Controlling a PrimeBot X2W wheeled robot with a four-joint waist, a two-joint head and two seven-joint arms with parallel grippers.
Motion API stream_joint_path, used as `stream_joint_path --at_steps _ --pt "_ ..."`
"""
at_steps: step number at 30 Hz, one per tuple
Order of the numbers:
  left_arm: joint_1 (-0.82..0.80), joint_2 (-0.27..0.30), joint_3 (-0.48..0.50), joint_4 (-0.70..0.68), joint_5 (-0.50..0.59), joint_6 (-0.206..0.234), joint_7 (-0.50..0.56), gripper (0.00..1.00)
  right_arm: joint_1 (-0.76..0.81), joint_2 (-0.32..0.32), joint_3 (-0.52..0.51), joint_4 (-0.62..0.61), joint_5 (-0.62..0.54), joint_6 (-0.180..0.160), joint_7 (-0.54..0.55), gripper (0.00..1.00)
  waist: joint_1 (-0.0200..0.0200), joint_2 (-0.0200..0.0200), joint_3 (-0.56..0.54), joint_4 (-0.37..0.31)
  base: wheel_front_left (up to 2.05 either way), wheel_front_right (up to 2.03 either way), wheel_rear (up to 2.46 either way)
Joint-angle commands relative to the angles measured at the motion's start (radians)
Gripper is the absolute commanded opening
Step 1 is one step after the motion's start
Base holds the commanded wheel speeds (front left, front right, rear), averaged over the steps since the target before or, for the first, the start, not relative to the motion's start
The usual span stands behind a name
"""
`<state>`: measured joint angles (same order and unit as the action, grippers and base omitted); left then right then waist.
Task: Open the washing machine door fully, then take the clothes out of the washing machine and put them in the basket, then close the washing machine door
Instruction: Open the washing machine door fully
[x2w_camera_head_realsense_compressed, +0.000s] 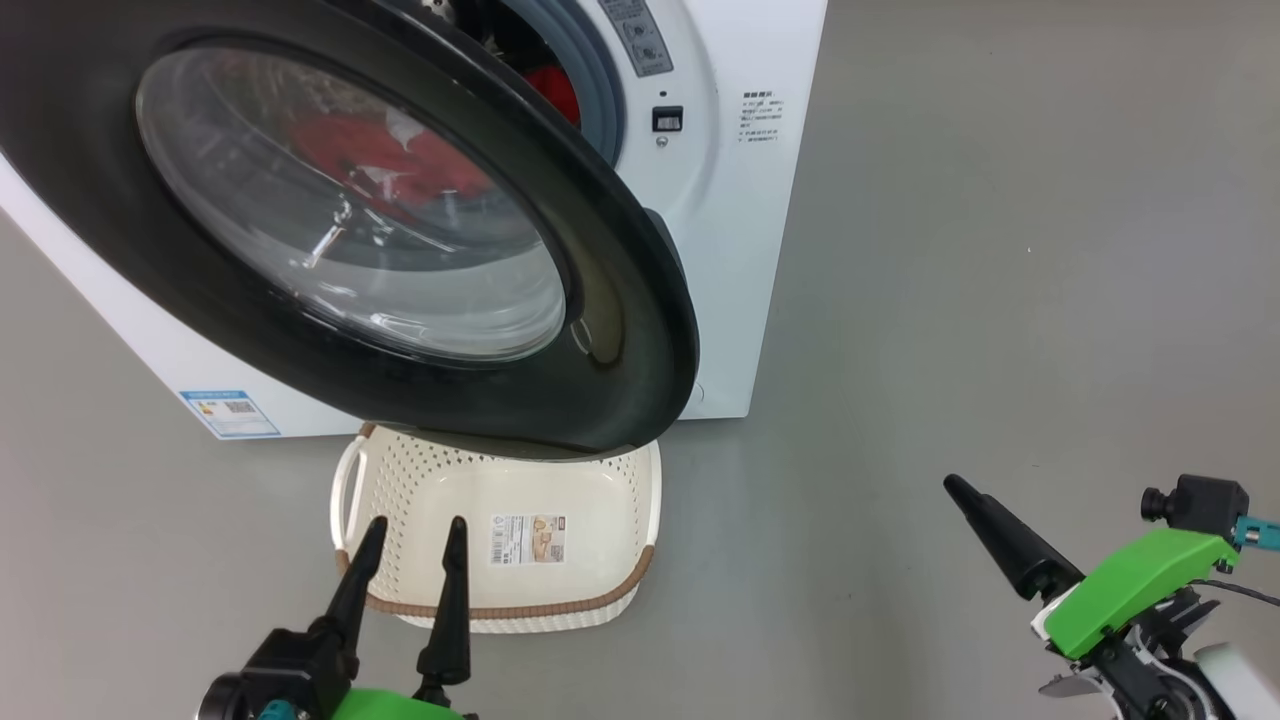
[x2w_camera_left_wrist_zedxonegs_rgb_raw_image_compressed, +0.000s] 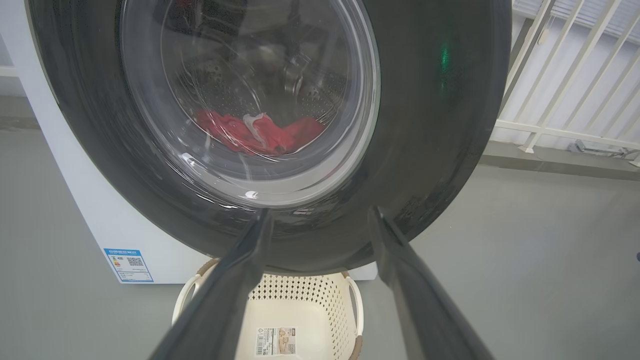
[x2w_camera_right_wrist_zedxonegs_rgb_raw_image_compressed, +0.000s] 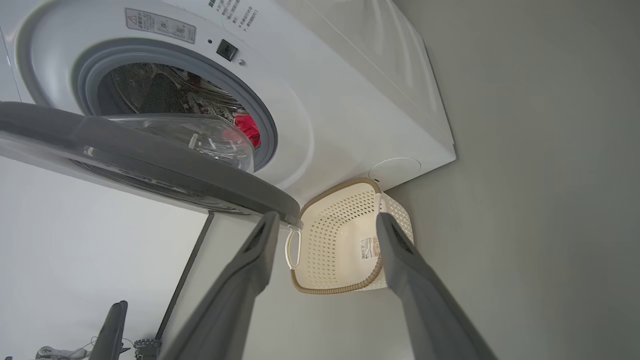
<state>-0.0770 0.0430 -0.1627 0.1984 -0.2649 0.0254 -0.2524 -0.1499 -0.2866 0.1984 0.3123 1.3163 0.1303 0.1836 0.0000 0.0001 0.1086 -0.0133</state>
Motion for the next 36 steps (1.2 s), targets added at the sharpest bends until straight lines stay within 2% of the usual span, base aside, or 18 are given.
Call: stream_joint_path --at_steps 1,12,18,29,36 --pt "-0.007 0.007 0.035 -0.020 0.003 -0.007 -0.009 1.00 -0.003 -0.026 0.023 -0.029 -0.006 0.000 -0.018 1.00 0.0000 -0.0001 0.000 0.000 0.00 0.00 0.00" --pt "-0.008 0.007 0.041 -0.014 0.002 -0.008 -0.009 1.00 -0.028 -0.155 0.289 0.009 -0.042 0.000 -0.371 1.00 0.0000 -0.0001 0.002 0.004 0.00 0.00 0.00" --pt "-0.009 0.007 0.044 -0.012 0.002 -0.009 -0.009 1.00 -0.058 -0.189 0.351 0.054 -0.093 0.000 -0.443 1.00 0.0000 -0.0001 0.002 0.003 0.00 0.00 0.00" --pt "-0.005 0.007 0.039 -0.012 0.001 -0.008 -0.009 1.00 -0.002 -0.096 0.098 0.035 -0.412 0.000 -0.445 1.00 0.0000 -0.0001 -0.006 0.002 0.00 0.00 0.00" --pt "-0.003 0.007 0.036 -0.012 0.003 -0.008 -0.009 1.00 0.047 -0.022 -0.047 -0.026 -0.626 0.000 -0.445 1.00 0.0000 -0.0001 -0.011 0.006 0.00 0.00 0.00"
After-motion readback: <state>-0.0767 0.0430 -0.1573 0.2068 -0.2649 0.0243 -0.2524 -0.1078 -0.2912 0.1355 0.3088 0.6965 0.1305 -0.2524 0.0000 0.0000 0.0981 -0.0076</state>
